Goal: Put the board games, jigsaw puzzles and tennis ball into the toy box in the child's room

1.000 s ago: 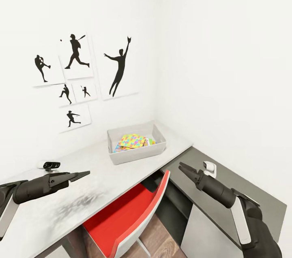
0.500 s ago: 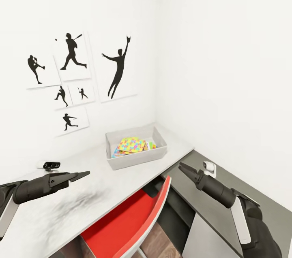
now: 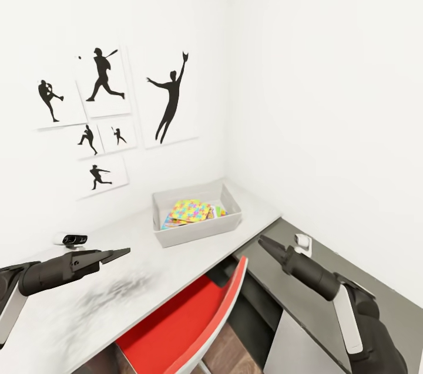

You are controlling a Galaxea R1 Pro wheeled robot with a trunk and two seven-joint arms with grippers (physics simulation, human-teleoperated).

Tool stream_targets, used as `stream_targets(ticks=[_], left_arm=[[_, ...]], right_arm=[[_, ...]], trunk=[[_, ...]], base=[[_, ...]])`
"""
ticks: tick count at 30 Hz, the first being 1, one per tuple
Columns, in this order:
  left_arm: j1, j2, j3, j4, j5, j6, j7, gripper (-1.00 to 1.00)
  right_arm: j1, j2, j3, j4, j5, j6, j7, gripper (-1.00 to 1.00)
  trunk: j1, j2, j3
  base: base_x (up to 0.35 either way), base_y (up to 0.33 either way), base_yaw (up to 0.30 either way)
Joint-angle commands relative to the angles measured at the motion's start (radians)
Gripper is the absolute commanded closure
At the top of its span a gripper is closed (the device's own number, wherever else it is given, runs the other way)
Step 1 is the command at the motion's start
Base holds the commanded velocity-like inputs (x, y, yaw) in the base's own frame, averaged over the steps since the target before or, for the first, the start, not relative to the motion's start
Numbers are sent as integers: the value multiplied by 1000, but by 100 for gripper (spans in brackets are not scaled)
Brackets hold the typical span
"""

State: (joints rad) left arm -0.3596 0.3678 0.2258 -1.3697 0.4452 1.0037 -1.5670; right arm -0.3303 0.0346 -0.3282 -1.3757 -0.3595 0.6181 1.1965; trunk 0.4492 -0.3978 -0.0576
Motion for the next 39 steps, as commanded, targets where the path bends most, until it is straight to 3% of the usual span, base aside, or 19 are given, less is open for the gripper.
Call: stream_targets(ticks=[1,6,9,12,13,16,17,19,21,25,27,29,31,35,39], left_arm=[[-1,0,0,0,-1,11,-4,-100],[-1,1,0,0,-3,12,-3,-100],[-2,2,1,0,-6,13,3,-100],[-8,3,2,2,-9,20,17,-100],[-11,5,2,2,-14,25,37,-100],[-26,8,2,3,-27,31,83,-100],[-57,9,2,9,-39,35,123,-100],[-105,9,0,26,-55,38,172,-100],[-217,5,-8,109,-100,41,291,-100],[-351,2,-28,273,-167,42,444,-100],[-448,-5,-44,397,-209,38,562,-100],[-490,-12,-52,450,-229,36,627,-100],[-549,-31,-61,527,-262,33,768,-100],[-582,-65,-67,569,-282,34,948,-100],[-591,-77,-69,580,-286,32,1037,-100]], right_arm=[[-1,1,-1,-4,-3,10,-21,-100],[-1,3,8,-11,-4,20,-101,-100],[-1,2,43,-15,-4,50,-143,-100],[-31,1,87,-38,-2,160,-227,-100],[-67,1,103,-52,-3,228,-296,-100],[-132,3,118,-64,-5,321,-421,-100],[-179,4,124,-68,-9,364,-510,-100],[-231,5,128,-65,-11,392,-598,-100],[-337,8,147,-29,-14,424,-750,-100],[-449,9,194,65,-12,429,-887,-100],[-518,10,221,145,-11,429,-980,-100],[-544,10,228,183,-11,429,-1024,-100],[-581,16,236,256,-14,429,-1100,-100],[-602,19,237,316,-21,429,-1157,-100],[-604,20,242,331,-22,429,-1172,-100]], trunk=[[1,-2,-2],[1,-2,-2],[1,-2,-2],[1,-2,-2],[1,-2,-2],[1,-2,-2],[1,-2,-2],[1,-2,-2],[1,-2,-2],[1,-2,-2],[1,-2,-2],[1,-2,-2],[1,-2,-2],[1,-2,-2],[1,-2,-2]], base=[[119,-108,0],[93,-85,0],[25,-23,0],[10,-9,0],[5,-5,0],[3,-3,0],[2,-2,0],[1,-1,0],[0,0,0],[0,0,0],[0,0,0],[0,0,0],[0,0,0],[0,0,0],[3,0,0]])
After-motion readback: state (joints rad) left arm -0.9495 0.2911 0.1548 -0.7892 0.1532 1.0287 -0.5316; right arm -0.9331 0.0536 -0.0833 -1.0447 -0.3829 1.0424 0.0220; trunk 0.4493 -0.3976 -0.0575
